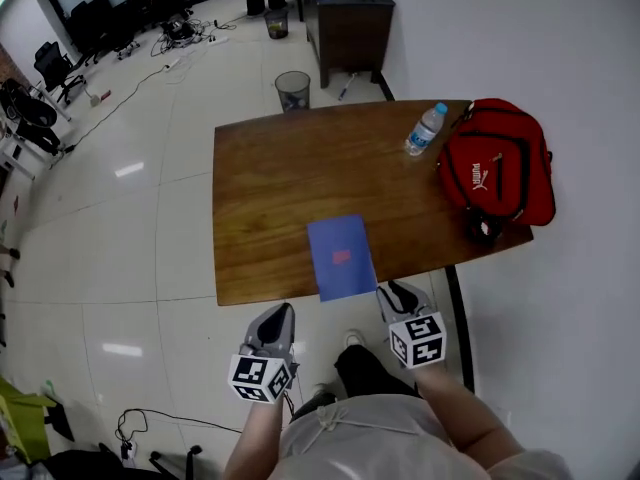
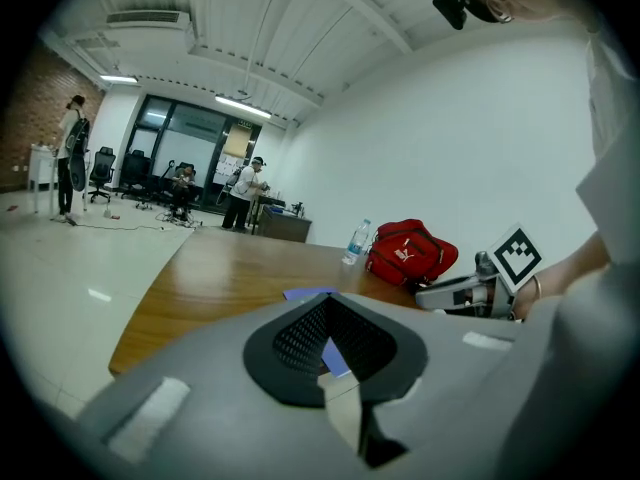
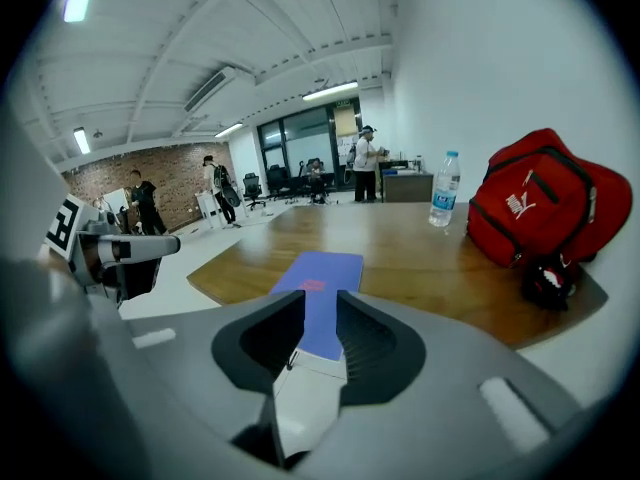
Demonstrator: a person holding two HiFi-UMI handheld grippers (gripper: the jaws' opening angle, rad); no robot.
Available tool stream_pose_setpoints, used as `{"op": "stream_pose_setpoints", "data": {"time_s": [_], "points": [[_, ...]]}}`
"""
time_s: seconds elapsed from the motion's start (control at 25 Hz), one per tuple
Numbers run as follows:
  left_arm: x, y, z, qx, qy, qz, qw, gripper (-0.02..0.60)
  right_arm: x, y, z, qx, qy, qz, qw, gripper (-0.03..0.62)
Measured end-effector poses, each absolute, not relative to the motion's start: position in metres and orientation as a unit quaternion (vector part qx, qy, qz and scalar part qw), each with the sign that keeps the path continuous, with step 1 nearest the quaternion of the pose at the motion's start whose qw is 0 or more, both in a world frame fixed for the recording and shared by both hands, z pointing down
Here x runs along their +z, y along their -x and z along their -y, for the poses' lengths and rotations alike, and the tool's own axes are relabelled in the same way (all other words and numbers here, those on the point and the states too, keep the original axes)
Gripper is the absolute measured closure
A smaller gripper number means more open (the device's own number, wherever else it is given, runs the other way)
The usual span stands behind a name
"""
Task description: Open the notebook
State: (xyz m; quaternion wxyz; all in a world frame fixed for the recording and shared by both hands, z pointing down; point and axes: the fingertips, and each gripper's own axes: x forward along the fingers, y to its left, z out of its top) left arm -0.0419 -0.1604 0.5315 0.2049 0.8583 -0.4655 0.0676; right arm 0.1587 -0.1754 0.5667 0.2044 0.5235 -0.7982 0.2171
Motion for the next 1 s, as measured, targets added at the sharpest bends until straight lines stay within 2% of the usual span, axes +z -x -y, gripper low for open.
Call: {"op": "stream_pose_setpoints", "data": {"time_s": [0.28,0.56,1.0], "points": [[0.580,0.019,0.197,0.100,-0.840,0.467,0.258,0.575,0.638,-0.162,0.211,0.288,-0.481,0.790,0.250,0.502],[0.604,0.004,0.200,0.112,-0.838,0.448,0.291,0.575,0.666,-0.162,0.203,0.321,-0.482,0.769,0.272,0.504],[0.609,0.007,0.197,0.120,-0.845,0.431,0.294,0.575,0.669,-0.167,0.203,0.317,-0.522,0.745,0.268,0.572]]}}
